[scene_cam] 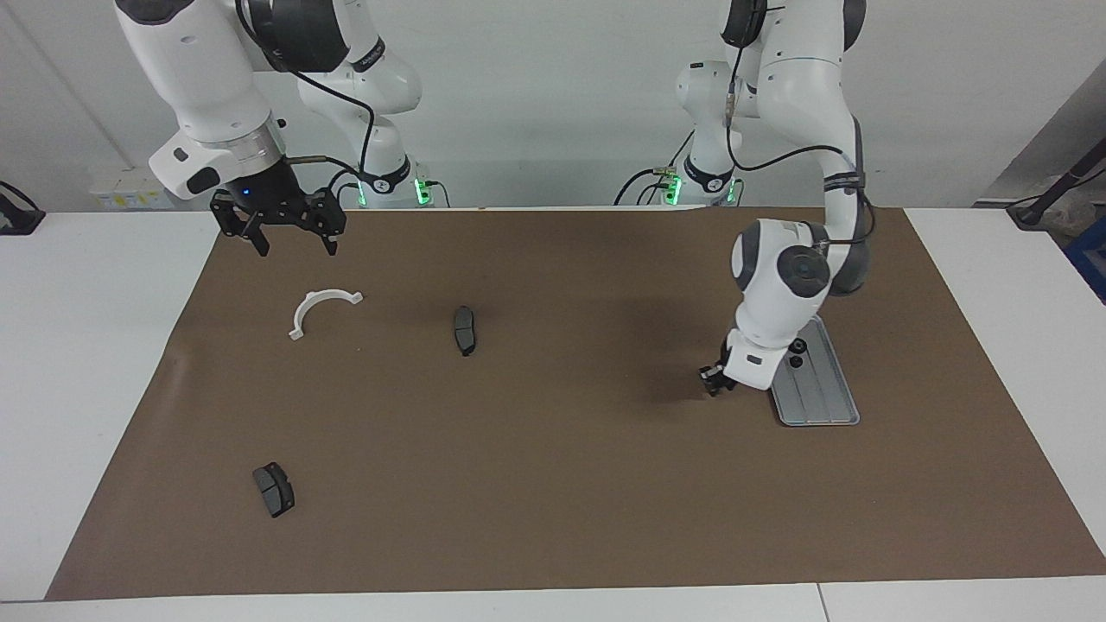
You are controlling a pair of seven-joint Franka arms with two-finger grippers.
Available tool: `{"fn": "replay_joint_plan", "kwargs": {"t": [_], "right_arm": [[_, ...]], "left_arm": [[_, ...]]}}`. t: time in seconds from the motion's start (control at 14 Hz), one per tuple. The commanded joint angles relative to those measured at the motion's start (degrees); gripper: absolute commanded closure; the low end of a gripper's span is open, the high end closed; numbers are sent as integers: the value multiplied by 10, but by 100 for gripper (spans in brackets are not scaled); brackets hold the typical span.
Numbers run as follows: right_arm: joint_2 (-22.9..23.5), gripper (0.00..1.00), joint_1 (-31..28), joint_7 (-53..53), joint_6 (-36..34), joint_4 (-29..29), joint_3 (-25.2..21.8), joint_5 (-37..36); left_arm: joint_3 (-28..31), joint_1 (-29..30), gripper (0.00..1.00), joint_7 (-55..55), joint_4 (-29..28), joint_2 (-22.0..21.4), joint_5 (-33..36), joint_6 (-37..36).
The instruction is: Place bearing gear from tray to pile
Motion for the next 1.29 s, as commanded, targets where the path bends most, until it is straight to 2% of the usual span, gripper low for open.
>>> {"fn": "replay_joint_plan", "kwargs": {"t": [0.0, 0.36, 0.43, 0.5, 0.57, 0.79, 1.0, 1.22], "right_arm": [[-10, 0, -9, -2, -2, -11, 2, 11], [-13, 0, -2, 5, 12, -21, 2, 11], [-14, 0, 0, 10, 31, -26, 4, 11], [-14, 0, 0, 13, 38, -33, 5, 11], [-14, 0, 5, 13, 43, -35, 6, 11], [-7, 0, 41, 46, 74, -45, 6, 11], [26, 0, 92, 106, 119, -55, 6, 11], [70, 0, 135, 178, 169, -55, 6, 11]], "left_arm": [[6, -46, 68, -64, 1, -7, -1, -5], [6, -101, 66, -111, -1, -9, -26, 46], [6, -105, 61, -120, -1, -9, -26, 55], [6, -107, 47, -120, -2, -9, -26, 60], [6, -108, 41, -120, -4, -9, -26, 58], [8, -103, 36, -120, -2, -9, -26, 48], [12, -50, 36, -88, 1, -8, -19, 7], [13, 29, 36, 19, 2, -9, -18, -19]]}}
